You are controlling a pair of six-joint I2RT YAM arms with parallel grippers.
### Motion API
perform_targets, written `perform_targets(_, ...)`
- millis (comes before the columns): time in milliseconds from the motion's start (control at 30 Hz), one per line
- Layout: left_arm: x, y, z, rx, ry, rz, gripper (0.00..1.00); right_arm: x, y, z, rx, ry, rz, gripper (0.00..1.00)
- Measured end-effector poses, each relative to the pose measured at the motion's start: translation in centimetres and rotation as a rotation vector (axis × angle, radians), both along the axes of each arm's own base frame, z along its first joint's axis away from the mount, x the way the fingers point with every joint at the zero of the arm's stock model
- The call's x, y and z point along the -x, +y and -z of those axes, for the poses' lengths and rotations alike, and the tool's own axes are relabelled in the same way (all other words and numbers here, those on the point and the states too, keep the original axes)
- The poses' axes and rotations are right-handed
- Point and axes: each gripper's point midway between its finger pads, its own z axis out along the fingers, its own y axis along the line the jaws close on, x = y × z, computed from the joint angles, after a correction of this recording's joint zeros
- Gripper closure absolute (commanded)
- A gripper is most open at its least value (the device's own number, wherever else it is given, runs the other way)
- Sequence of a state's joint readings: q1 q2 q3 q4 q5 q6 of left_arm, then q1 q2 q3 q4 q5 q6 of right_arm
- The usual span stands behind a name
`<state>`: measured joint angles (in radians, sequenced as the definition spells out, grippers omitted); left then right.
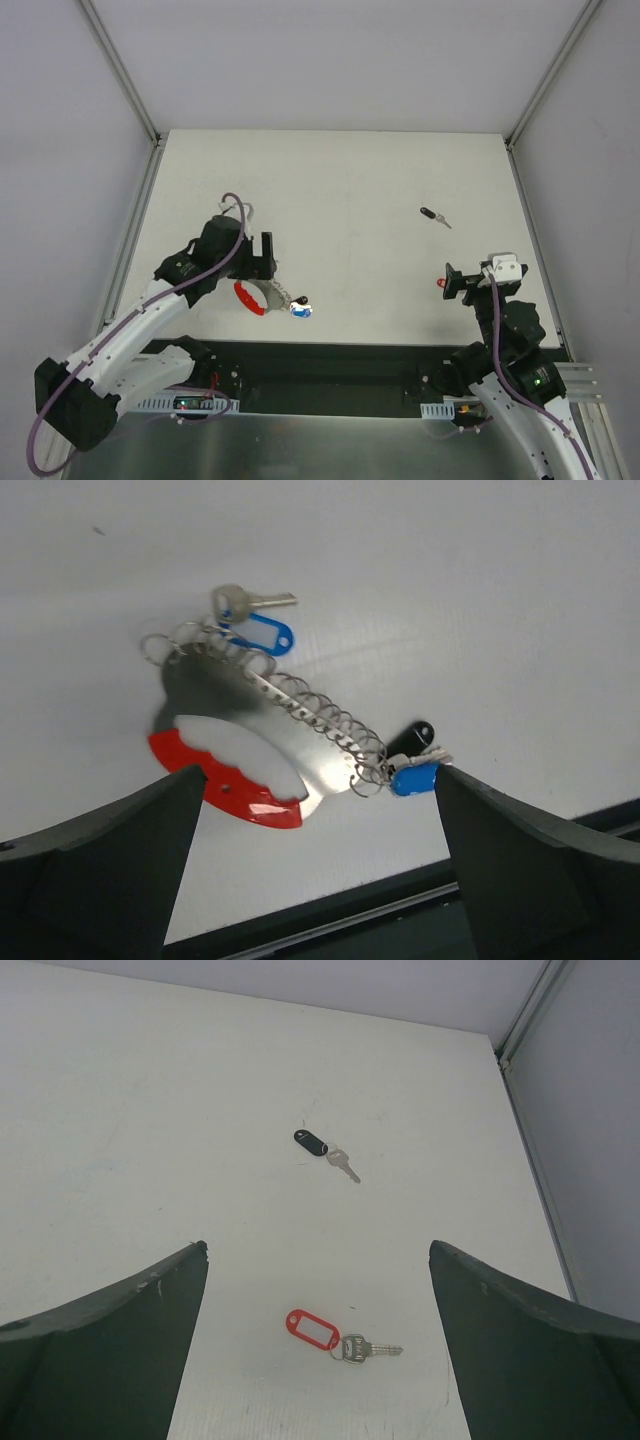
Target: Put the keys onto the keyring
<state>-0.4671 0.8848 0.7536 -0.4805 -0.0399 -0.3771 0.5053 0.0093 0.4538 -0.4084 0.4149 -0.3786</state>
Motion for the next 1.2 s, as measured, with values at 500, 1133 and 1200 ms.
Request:
perform_targets(500, 3.0, -5.2, 8.0, -0.297, 0.243, 0.180, 0.50, -0.2, 0.1, 0.6, 0.005, 0.007, 0.004, 0.04)
perform_targets(1133, 2.7, -5.6, 10.8, -0.405, 0.310, 0.170, 0.88, -0.3, 0.0, 0.6, 0.005, 0.007, 0.009, 0.04)
perform_targets(1200, 2.7, -5.5, 11.2, -0.417, 0.322, 0.170, 0.88, -0.3, 0.0, 0.6, 0.005, 0.006, 0.008, 0.04)
